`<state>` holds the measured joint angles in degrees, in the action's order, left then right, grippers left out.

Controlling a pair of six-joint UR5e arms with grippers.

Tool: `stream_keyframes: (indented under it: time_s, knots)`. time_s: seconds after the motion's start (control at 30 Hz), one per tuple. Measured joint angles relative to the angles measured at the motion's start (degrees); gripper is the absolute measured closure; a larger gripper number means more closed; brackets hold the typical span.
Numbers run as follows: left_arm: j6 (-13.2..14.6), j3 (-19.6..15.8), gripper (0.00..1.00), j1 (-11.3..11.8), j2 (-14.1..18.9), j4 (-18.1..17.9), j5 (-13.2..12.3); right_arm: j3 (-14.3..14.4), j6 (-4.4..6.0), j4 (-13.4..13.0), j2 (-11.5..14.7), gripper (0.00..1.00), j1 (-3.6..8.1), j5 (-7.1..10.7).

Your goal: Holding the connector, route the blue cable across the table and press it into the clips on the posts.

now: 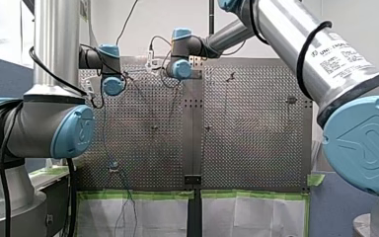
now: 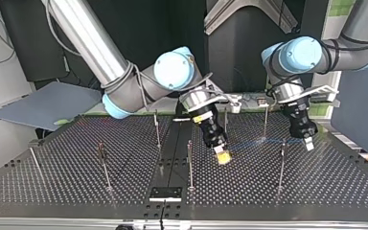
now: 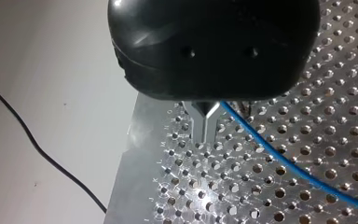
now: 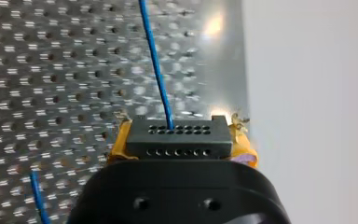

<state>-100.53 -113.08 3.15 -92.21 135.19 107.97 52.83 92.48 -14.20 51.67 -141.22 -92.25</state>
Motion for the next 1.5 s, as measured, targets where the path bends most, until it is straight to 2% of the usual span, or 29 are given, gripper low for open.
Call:
stream_keyframes:
  time_s: [0.23,0.47,0.87,1.03,1.27,1.3,1.33,1.37,1.4,1.43,1.47,1.5]
  knots:
    - [-0.82,1.60,1.00,1.85,-1.58,-0.57,-2.06,-2.31,-0.11,0.25,-0.02,1.00,0.19,-0.53]
    - [-1.21,3.79,1.00,2.45,-4.87,-1.08,-5.45,-2.50,-0.17,0.68,-0.05,1.00,0.26,-1.64]
    - [-2.34,4.66,1.00,2.97,-9.69,-2.18,-11.05,-2.52,-0.20,1.77,-0.31,1.00,0.93,-4.48]
    - [-2.66,4.94,1.00,3.25,-10.17,-2.19,-11.74,-2.57,-0.26,2.18,-0.31,1.00,1.14,-5.06]
    - [-5.12,4.95,1.00,3.70,-10.10,-1.17,-11.04,-2.55,-0.50,2.18,-0.44,1.00,0.81,-5.00]
    - [-5.55,4.95,0.95,3.72,-10.06,-0.81,-10.78,-2.53,-0.52,2.19,-0.51,1.00,0.71,-4.99]
    - [-6.00,4.95,0.78,3.73,-10.00,-0.38,-10.53,-2.53,-0.54,2.20,-0.60,1.00,0.63,-4.98]
    - [-6.54,4.94,0.78,3.72,-9.90,0.14,-10.27,-2.52,-0.56,2.22,-0.72,1.00,0.54,-4.95]
    - [-6.88,4.93,0.56,3.68,-9.78,0.51,-10.12,-2.51,-0.57,2.28,-0.95,1.00,0.43,-4.93]
    - [-7.17,4.93,0.39,3.65,-9.62,0.91,-9.97,-2.51,-0.59,2.34,-1.15,1.00,0.34,-4.92]
    - [-7.53,4.90,0.39,3.64,-9.35,1.46,-9.71,-2.51,-0.60,2.43,-1.39,1.00,0.24,-4.92]
    - [-7.83,4.88,0.32,3.67,-9.06,1.87,-9.44,-2.51,-0.65,2.60,-1.75,1.00,0.09,-4.93]
